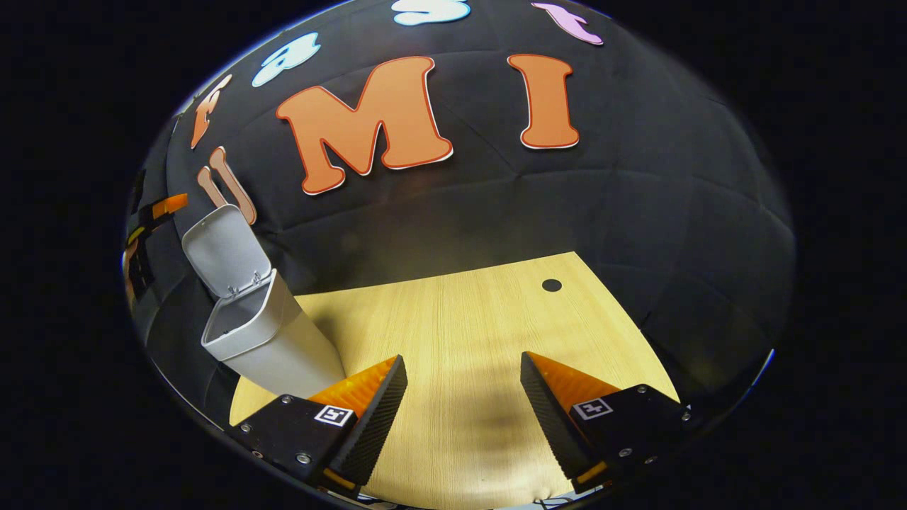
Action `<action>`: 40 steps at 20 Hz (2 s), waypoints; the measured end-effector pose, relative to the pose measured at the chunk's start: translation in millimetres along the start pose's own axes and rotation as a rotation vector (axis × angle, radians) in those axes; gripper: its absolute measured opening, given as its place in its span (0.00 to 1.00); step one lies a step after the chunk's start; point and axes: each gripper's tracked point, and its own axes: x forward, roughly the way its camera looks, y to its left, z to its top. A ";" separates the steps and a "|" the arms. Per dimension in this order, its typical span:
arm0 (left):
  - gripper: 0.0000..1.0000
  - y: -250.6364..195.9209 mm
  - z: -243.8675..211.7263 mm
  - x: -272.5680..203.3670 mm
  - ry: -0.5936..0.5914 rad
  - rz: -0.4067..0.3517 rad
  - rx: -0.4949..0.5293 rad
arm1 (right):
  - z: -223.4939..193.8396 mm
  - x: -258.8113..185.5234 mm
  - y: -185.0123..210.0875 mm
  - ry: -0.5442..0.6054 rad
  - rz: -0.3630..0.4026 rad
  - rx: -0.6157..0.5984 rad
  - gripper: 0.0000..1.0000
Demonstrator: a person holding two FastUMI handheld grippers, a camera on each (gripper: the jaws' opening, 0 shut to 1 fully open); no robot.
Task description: Press the lid of the desktop garbage bin to open it, pick up the crumpled paper on the desktop and throw it into the bin, then pick up the pop can on the desktop and drop it into the bin, and finally close the garbage bin lid.
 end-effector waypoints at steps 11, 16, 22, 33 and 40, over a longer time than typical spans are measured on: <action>0.96 -10.5 -96.7 78.2 0.558 -0.192 -0.169 | -15.4 -1.1 2.3 0.040 0.017 0.023 0.96; 0.95 -14.4 -111.7 69.0 0.572 -0.203 -0.147 | -18.9 1.8 0.2 0.054 0.018 0.039 0.96; 0.95 -25.9 -119.7 36.1 0.565 -0.249 -0.113 | -17.7 3.4 12.8 0.057 0.049 0.038 0.96; 0.96 -70.6 -227.3 -45.0 0.606 -0.287 -0.030 | -27.2 1.0 19.2 0.079 0.070 0.013 0.96; 0.95 -74.7 -255.5 -54.2 0.621 -0.280 0.144 | -40.8 5.7 18.9 0.115 0.076 0.021 0.96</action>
